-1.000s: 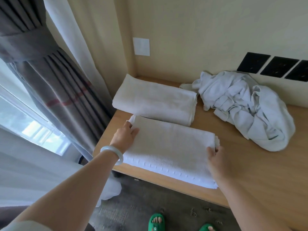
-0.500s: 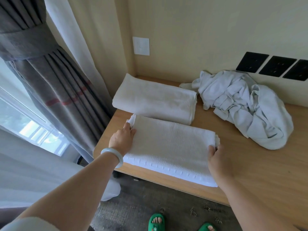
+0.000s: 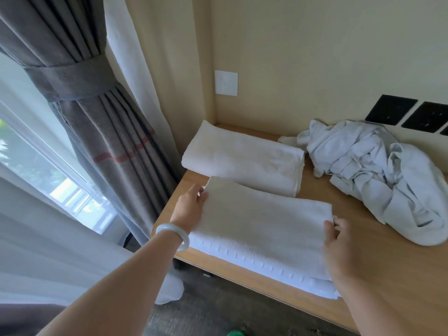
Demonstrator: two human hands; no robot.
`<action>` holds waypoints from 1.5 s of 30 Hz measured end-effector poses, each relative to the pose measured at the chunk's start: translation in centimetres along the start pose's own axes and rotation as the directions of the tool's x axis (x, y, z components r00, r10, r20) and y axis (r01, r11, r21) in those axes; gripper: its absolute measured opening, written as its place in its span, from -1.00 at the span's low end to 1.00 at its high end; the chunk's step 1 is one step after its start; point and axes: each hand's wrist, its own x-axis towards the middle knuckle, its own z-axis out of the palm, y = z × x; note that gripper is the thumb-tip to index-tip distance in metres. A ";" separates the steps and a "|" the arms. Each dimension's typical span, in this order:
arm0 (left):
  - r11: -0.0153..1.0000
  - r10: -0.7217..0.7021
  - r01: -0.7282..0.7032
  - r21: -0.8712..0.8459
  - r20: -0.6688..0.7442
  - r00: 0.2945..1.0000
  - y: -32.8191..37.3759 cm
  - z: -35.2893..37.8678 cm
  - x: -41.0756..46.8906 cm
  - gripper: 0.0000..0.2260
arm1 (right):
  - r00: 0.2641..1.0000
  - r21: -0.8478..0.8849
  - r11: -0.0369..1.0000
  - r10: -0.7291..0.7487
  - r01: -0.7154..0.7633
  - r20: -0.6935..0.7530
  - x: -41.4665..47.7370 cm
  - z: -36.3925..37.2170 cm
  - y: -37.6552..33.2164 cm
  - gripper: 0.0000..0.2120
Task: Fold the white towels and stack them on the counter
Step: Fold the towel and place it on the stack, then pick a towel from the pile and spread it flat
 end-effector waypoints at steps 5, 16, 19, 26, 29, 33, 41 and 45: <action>0.994 -0.056 0.049 0.101 0.063 0.996 -0.8 -0.1 0.0 -0.85 | 0.993 -0.087 0.990 0.114 -0.109 0.044 -0.2 0.8 0.6 -0.75; 0.931 0.064 -0.086 0.355 0.073 0.995 -0.6 0.8 0.0 -0.80 | 0.992 -0.383 0.920 0.114 -0.082 0.060 -0.3 1.0 0.6 -0.72; 0.903 0.092 -0.107 0.416 0.056 0.994 -0.5 1.3 -0.1 -0.80 | 0.994 -0.432 0.900 0.088 -0.052 0.063 -0.2 1.1 1.0 -0.72; 0.858 0.109 -0.139 0.494 0.090 0.990 -0.1 1.0 -0.4 -0.79 | 0.992 -0.473 0.879 0.106 -0.059 0.073 0.2 1.2 0.5 -0.70; 0.711 0.315 -0.186 0.678 -0.071 0.946 1.0 2.4 -0.9 -0.61 | 0.998 -0.596 0.801 -0.056 0.047 0.003 -0.1 1.4 -1.2 -0.61; 0.637 0.465 -0.468 0.613 0.178 0.867 4.6 7.8 -3.9 -0.42 | 0.880 -0.568 0.681 -0.429 0.462 0.202 -1.8 4.9 -3.0 -0.50; 0.621 0.408 -0.513 0.593 0.314 0.857 1.0 7.6 -2.7 -0.46 | 0.929 -0.601 0.709 -0.262 0.368 0.260 -2.3 5.6 1.1 -0.24; 0.658 0.358 -0.431 0.617 0.248 0.900 -0.7 5.5 -2.0 -0.45 | 0.966 -0.641 0.724 -0.171 0.256 0.193 -2.5 5.4 1.5 -0.28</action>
